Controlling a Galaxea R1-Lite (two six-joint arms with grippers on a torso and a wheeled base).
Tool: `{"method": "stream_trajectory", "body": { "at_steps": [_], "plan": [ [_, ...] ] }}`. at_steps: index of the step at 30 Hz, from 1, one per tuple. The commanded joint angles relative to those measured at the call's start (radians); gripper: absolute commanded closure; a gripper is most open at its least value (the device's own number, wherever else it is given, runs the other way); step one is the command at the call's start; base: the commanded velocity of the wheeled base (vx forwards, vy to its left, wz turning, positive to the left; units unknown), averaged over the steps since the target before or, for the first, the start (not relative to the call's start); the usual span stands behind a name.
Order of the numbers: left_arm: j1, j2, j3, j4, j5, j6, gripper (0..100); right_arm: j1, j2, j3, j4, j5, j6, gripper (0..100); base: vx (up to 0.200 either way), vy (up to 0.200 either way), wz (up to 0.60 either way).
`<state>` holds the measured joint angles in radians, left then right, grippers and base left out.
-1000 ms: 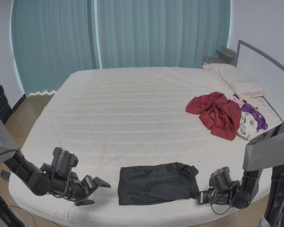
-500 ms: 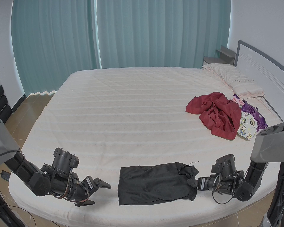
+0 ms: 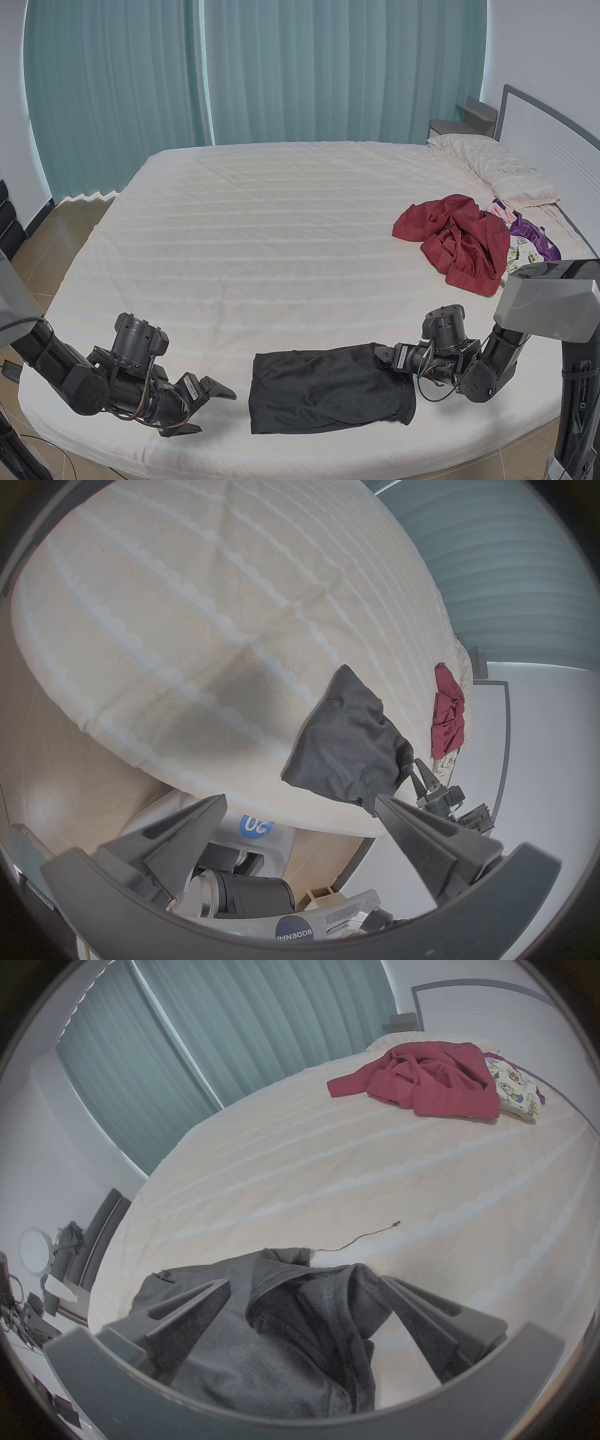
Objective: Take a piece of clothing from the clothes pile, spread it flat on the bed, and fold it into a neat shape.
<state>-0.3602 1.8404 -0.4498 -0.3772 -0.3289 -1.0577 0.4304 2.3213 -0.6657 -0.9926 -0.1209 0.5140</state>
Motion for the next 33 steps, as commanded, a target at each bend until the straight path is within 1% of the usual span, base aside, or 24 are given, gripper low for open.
{"method": "stream_trajectory", "body": {
  "at_steps": [1,7,8,11,18,22,26,28,33],
  "plan": [
    [-0.005,0.005,0.0,0.0,0.004,-0.001,0,0.005,0.052,-0.049,0.005,0.006,-0.022,0,0.0,0.0,0.0],
    [-0.008,0.01,0.002,0.0,0.025,-0.001,0,0.002,0.081,-0.161,0.061,0.007,-0.023,0,0.0,0.0,0.0],
    [-0.011,0.01,0.002,0.0,0.025,-0.001,0,0.004,0.081,-0.176,0.089,0.015,-0.02,100,0.0,0.0,0.0],
    [-0.013,0.011,0.0,0.0,0.027,-0.001,0,0.002,0.075,-0.179,0.117,0.013,-0.014,100,0.0,0.0,0.0],
    [-0.013,0.011,0.002,0.0,0.027,-0.001,0,-0.024,0.07,-0.163,0.107,0.003,-0.011,100,0.0,0.0,0.0],
    [-0.013,0.011,0.002,0.0,0.027,-0.001,0,-0.058,0.063,-0.163,0.104,0.003,0.044,100,0.0,0.0,0.0],
    [-0.013,0.011,0.002,0.0,0.027,-0.001,0,-0.094,0.064,-0.17,0.103,0.009,0.075,100,0.0,0.0,0.0],
    [-0.013,0.011,0.002,0.0,0.027,-0.001,0,-0.099,0.069,-0.173,0.103,0.017,0.09,100,0.0,0.0,0.0],
    [-0.013,0.011,0.002,0.0,0.027,-0.001,0,-0.094,0.075,-0.175,0.103,0.036,0.098,100,0.0,0.0,0.0]
  ]
}}
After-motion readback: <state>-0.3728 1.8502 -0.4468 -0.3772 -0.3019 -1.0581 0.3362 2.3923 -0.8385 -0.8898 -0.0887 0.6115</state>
